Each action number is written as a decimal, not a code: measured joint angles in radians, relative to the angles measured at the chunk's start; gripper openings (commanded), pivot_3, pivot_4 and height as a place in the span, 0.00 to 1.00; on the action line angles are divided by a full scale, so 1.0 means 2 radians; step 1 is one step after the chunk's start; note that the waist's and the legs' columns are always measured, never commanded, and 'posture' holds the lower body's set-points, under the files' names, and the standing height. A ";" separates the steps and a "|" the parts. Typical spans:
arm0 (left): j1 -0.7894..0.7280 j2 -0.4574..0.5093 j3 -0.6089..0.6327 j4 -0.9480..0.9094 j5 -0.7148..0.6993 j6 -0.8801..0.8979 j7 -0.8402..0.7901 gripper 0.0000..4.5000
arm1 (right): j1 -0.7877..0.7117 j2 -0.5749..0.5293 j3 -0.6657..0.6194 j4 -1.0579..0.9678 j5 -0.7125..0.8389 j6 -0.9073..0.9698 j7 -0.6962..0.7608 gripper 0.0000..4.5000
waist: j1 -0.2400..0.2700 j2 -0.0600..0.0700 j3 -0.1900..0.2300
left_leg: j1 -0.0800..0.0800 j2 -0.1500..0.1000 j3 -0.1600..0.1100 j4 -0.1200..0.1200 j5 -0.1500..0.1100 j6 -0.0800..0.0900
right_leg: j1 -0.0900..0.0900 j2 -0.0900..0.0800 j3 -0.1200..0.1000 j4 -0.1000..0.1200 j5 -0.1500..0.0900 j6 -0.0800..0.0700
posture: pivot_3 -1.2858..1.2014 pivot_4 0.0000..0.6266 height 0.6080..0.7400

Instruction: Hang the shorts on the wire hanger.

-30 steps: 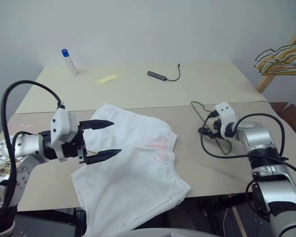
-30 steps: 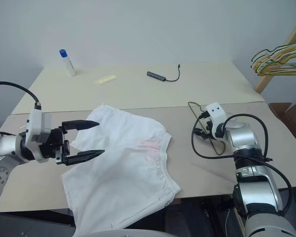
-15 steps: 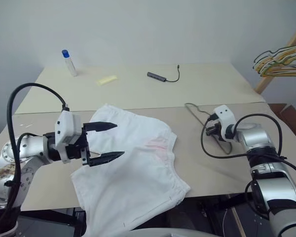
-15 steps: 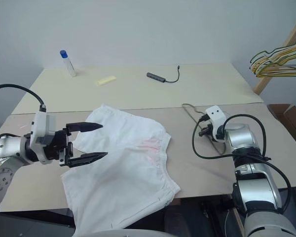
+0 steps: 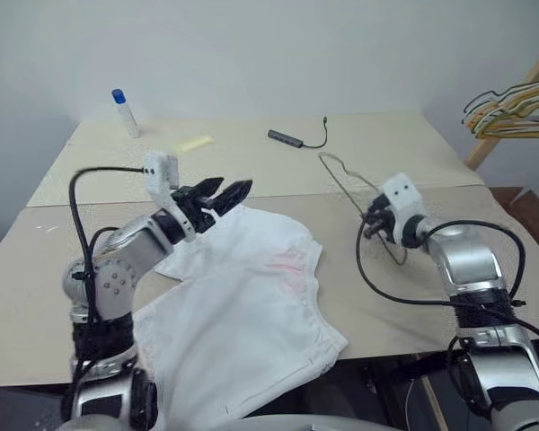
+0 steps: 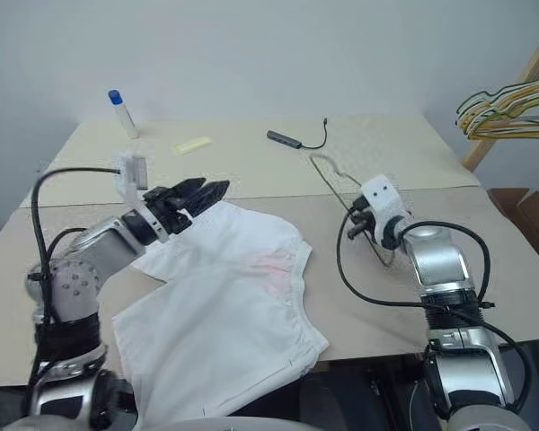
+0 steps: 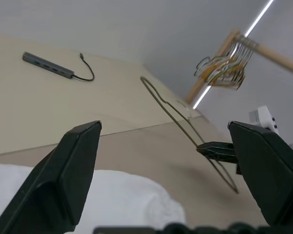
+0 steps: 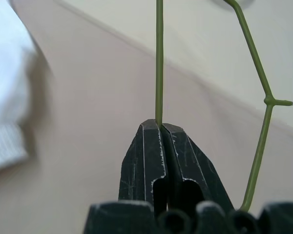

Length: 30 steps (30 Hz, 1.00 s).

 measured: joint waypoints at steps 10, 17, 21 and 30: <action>-0.079 -0.098 0.022 0.054 -0.060 -0.019 0.084 1.00 | 0.052 0.061 0.059 -0.128 -0.023 -0.159 -0.029 0.00 | 0.002 0.000 0.000 | 0.000 -0.001 0.000 0.000 0.001 -0.002 | 0.000 0.000 0.000 -0.001 0.000 0.000 | 0.52 0.00 1.00; -0.075 -0.096 0.014 0.048 -0.078 -0.030 0.067 0.77 | 0.067 0.058 0.064 -0.132 -0.032 -0.199 -0.024 0.00 | 0.001 0.000 0.000 | 0.000 -0.001 0.000 0.000 0.001 -0.002 | 0.000 0.000 0.000 -0.001 0.000 0.000 | 0.52 0.00 1.00; -0.074 -0.093 0.006 0.048 -0.073 -0.040 0.067 0.46 | 0.069 0.057 0.064 -0.132 -0.032 -0.209 -0.021 0.00 | 0.001 0.000 0.000 | 0.000 -0.001 0.000 0.000 0.001 -0.002 | 0.001 0.000 0.000 -0.001 0.000 0.000 | 0.52 0.00 1.00; -0.074 -0.088 -0.022 0.052 -0.046 -0.058 0.063 0.01 | 0.069 0.058 0.071 -0.132 -0.053 -0.220 -0.026 0.00 | 0.001 0.000 0.000 | 0.000 -0.001 0.000 0.000 0.001 -0.002 | 0.001 0.000 0.000 -0.001 0.000 0.000 | 0.51 0.00 1.00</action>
